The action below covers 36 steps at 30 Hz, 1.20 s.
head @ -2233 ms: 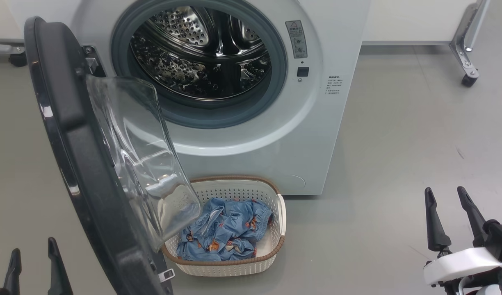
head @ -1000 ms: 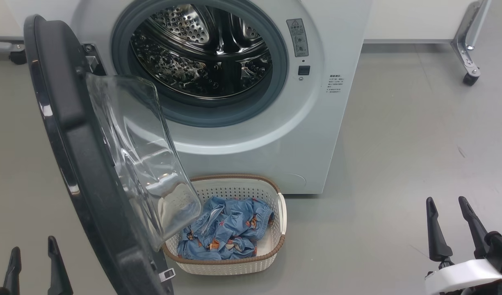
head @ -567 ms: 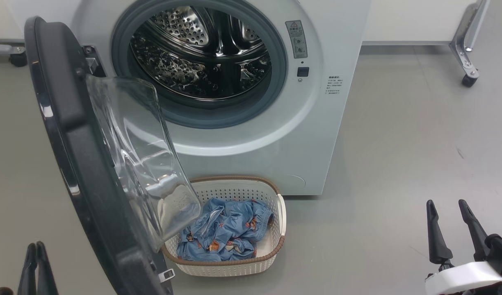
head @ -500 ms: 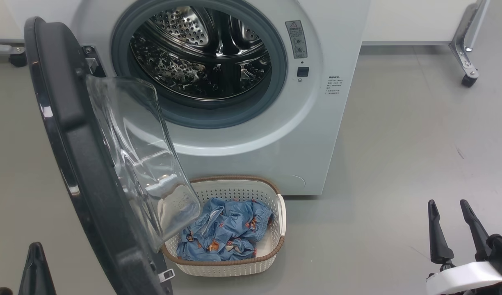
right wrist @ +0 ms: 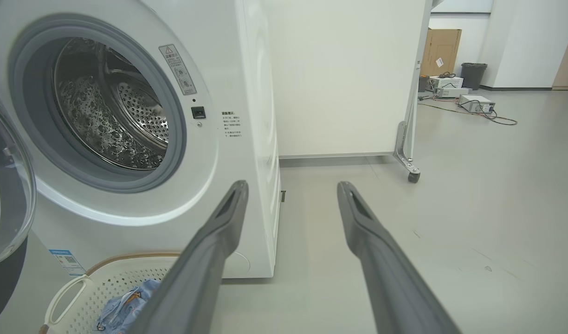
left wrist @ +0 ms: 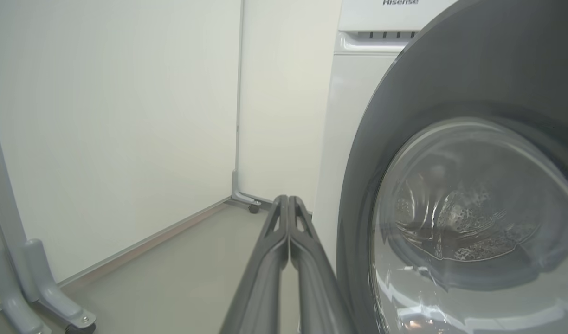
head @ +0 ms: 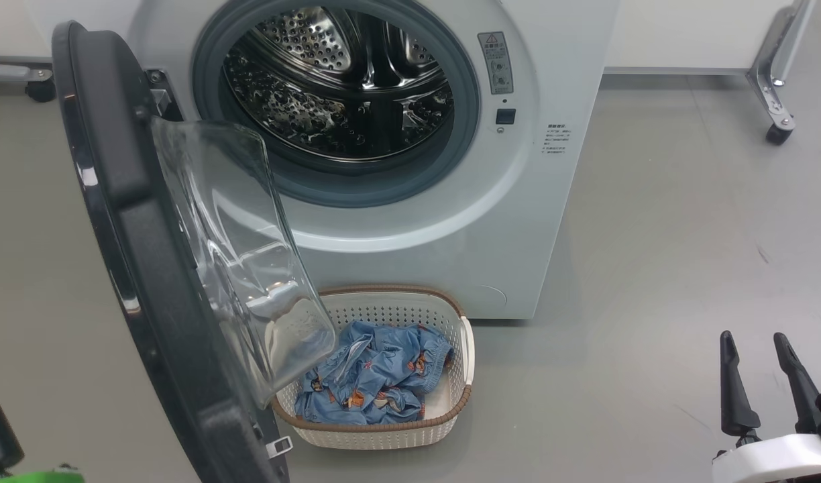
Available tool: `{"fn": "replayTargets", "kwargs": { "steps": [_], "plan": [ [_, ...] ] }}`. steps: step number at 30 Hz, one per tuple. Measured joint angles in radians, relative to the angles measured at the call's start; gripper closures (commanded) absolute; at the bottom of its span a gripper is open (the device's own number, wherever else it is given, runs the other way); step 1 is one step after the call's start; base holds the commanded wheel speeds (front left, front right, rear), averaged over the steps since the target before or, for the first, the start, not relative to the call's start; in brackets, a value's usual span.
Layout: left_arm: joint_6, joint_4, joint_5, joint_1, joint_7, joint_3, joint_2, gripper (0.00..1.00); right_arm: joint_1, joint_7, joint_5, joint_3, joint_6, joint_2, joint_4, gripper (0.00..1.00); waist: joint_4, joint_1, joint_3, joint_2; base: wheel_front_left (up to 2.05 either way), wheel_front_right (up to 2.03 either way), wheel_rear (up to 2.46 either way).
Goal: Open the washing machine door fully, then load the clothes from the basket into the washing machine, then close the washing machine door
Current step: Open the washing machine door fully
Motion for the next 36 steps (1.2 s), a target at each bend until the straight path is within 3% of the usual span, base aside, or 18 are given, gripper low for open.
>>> {"fn": "replayTargets", "kwargs": {
  "steps": [11, 14, 18, 23, 26, 31, 36],
  "plan": [
    [-0.007, -0.400, 0.042, -0.146, -0.006, -0.041, 0.021, 1.00, 0.006, 0.000, -0.018, -0.019, 0.015, 0.013, -0.001, 0.00, 0.044, 0.0000, 0.001, 0.0000, 0.00, 0.00, 0.00],
    [-0.012, -0.505, 0.048, -0.162, -0.009, -0.118, 0.032, 1.00, 0.006, 0.000, -0.022, -0.026, 0.015, 0.018, -0.001, 0.00, 0.049, 0.0000, -0.002, 0.0000, 0.00, 0.00, 0.00],
    [-0.016, -0.580, 0.020, -0.161, 0.006, -0.288, 0.031, 1.00, 0.015, 0.000, -0.022, -0.039, 0.015, 0.023, -0.001, 0.00, 0.064, 0.0000, -0.006, 0.0000, 0.00, 0.00, 0.00],
    [-0.016, -0.578, -0.052, -0.115, 0.119, -0.520, 0.040, 1.00, 0.025, 0.000, -0.022, -0.040, 0.023, 0.037, 0.003, 0.00, 0.085, 0.0000, -0.009, 0.0000, 0.00, 0.00, 0.00],
    [-0.016, -0.563, -0.084, -0.060, 0.177, -0.611, 0.051, 1.00, 0.025, 0.000, -0.022, -0.041, 0.024, 0.042, 0.003, 0.00, 0.094, 0.0000, -0.009, 0.0000, 0.00, 0.00, 0.00],
    [-0.016, -0.555, -0.123, -0.010, 0.254, -0.694, 0.053, 1.00, 0.026, 0.000, -0.022, -0.051, 0.025, 0.044, 0.005, 0.00, 0.112, 0.0000, -0.007, 0.0000, 0.00, 0.00, 0.00],
    [-0.016, -0.529, -0.145, 0.042, 0.309, -0.713, 0.053, 1.00, 0.026, 0.000, -0.022, -0.049, 0.031, 0.047, 0.014, 0.00, 0.129, 0.0000, -0.001, 0.0000, 0.00, 0.00, 0.00]
  ]
}}
